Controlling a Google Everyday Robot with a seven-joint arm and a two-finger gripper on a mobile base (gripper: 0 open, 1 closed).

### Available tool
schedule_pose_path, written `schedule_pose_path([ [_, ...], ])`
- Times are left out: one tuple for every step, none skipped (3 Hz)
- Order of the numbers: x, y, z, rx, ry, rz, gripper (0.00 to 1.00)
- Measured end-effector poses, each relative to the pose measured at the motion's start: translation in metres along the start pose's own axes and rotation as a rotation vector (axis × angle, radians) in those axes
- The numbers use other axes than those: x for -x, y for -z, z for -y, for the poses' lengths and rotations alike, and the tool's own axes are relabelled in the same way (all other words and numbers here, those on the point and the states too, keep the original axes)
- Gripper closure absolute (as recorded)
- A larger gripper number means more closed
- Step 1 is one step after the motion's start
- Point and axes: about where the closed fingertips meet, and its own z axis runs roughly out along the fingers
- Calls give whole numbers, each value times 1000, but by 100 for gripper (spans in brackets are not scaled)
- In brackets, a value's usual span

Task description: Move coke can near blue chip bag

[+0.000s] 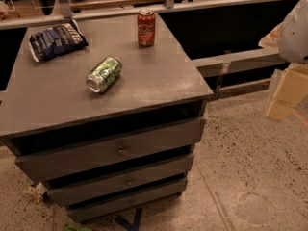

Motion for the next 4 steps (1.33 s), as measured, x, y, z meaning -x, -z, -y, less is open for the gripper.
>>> schedule_pose_path([
  [0,0,0,0,0,0,0],
  [-4,-7,6,-29,-93,69,0],
  [-31,-41,6,-22,-387,236,0],
  [-41,-72,16,-30,-579,401,0],
])
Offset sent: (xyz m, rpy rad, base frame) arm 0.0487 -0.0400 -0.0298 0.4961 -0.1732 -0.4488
